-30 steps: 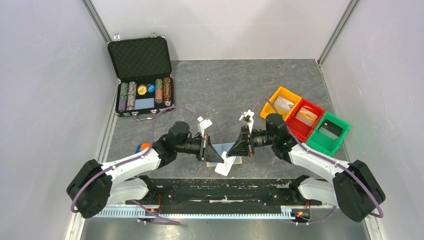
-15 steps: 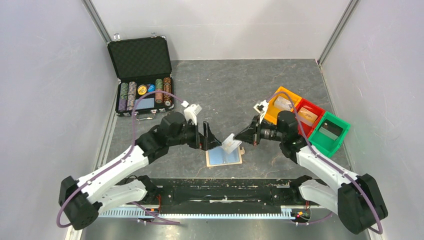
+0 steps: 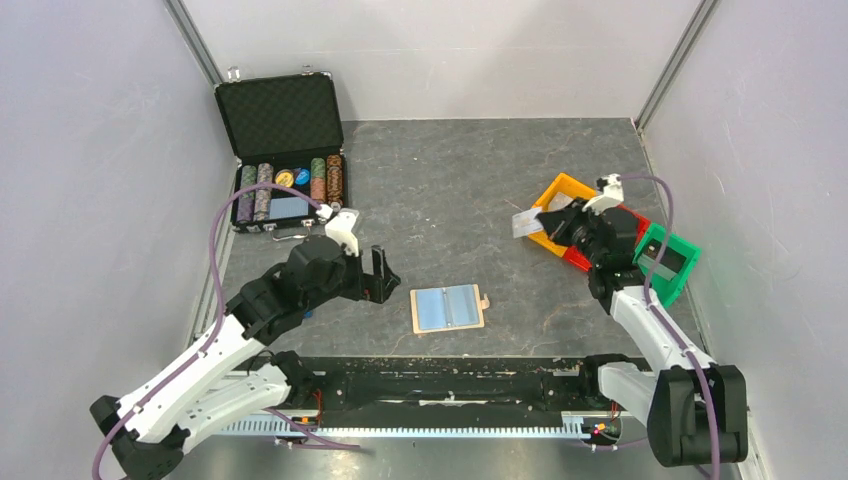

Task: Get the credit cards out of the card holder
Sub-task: Place the credit card in the storage box.

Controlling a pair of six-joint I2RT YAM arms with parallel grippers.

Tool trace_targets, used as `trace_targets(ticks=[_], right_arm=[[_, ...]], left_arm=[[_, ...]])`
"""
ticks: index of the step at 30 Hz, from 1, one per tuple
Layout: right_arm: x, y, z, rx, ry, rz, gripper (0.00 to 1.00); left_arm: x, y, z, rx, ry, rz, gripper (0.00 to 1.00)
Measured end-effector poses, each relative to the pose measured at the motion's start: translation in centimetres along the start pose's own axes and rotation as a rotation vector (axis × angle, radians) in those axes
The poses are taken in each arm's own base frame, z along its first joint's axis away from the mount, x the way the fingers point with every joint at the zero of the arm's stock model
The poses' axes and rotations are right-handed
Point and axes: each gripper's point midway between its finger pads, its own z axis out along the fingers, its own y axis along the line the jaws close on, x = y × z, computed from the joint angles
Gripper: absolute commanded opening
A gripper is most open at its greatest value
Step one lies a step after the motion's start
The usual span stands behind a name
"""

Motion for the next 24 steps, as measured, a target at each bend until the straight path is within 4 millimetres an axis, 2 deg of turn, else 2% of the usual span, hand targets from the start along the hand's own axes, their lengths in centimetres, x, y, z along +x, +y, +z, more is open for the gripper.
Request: trace_targets(ticks=[5,7,11,15,24], right_arm=[[-3.2,-5.4,0.0,0.22,-0.149,0.104,0.0],[-3.9,-7.6,0.0,0.298,-0.19,0.155,0.0],[-4.3,-10.4,0.5,0.391,-0.224,0.226,0.0],[-4.6,-12.4,0.8,0.456,-0.261,0.28,0.0],[-5.8,-14.8,2.2,0.5,-0.333,0.376,0.0]], left_arm=[[-0.3,1.1,-1.7,-0.031,-0.055,0.004,1.0],[-0.5,1.4,-2.2,-0.04,-0.077,0.002,1.0],[-0.9,1.6,-3.0,-0.043,-0.112,-0.002,1.0],[-1.0,1.9,-3.4,-0.046,-0.133,-0.005,1.0],[-0.5,2.1,-3.4,-0.051,-0.121,-0.003,1.0]])
